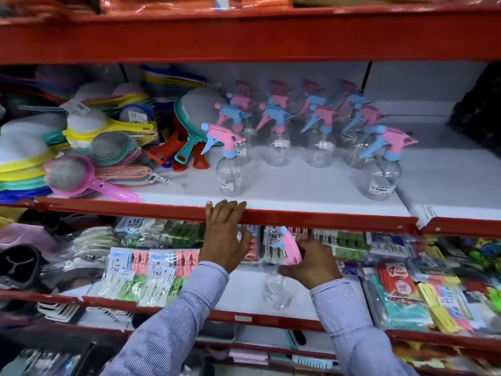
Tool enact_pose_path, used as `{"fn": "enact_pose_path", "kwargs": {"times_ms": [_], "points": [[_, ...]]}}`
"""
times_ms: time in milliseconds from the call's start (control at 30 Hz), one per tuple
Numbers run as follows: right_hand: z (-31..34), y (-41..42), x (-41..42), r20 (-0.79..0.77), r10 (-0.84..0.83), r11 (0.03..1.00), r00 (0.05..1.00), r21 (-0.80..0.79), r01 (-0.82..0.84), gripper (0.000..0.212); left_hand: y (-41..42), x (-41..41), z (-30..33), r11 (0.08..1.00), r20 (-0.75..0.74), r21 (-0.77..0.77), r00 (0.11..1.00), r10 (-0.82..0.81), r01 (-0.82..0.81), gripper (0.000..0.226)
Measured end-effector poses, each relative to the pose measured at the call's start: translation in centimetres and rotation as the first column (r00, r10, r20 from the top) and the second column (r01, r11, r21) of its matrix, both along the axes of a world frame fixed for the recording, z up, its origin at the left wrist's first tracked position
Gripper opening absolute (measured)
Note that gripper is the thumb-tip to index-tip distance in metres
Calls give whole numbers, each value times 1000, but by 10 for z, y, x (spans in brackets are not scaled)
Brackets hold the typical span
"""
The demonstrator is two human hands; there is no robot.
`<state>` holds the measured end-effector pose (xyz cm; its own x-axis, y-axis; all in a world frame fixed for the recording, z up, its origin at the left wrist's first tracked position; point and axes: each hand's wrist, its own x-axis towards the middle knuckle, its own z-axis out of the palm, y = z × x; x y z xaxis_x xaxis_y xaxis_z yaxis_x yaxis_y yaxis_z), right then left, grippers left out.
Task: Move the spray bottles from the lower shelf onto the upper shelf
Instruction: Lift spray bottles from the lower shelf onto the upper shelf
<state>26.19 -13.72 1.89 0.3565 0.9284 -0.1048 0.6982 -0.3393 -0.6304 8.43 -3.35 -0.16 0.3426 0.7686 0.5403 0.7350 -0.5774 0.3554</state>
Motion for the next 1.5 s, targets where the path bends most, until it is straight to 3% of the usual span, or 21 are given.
{"fn": "enact_pose_path", "kwargs": {"times_ms": [100, 233, 367, 700, 1233, 1500], "points": [[65, -15, 8, -83, 28, 995, 996, 99, -20, 34, 2, 1, -3, 1000, 13, 7, 1000, 5, -5, 58], [130, -2, 21, -158, 36, 932, 987, 362, 24, 26, 2, 2, -1, 1000, 15, -8, 1000, 14, -14, 57], [154, 48, 29, -124, 12, 846, 992, 530, 56, 20, -1, 2, 1, 1000, 9, -23, 1000, 18, -18, 58], [132, 127, 29, 60, 11, 917, 998, 399, -34, 30, -3, 3, 6, 999, 23, -34, 999, 27, -26, 57], [126, 137, 32, -142, 54, 910, 988, 414, 10, 52, 0, 4, 3, 1000, 44, -14, 999, 27, -26, 52], [122, 136, 26, -155, 61, 887, 986, 461, 18, 53, -2, 4, 5, 999, 46, -11, 998, 34, -33, 52]]}}
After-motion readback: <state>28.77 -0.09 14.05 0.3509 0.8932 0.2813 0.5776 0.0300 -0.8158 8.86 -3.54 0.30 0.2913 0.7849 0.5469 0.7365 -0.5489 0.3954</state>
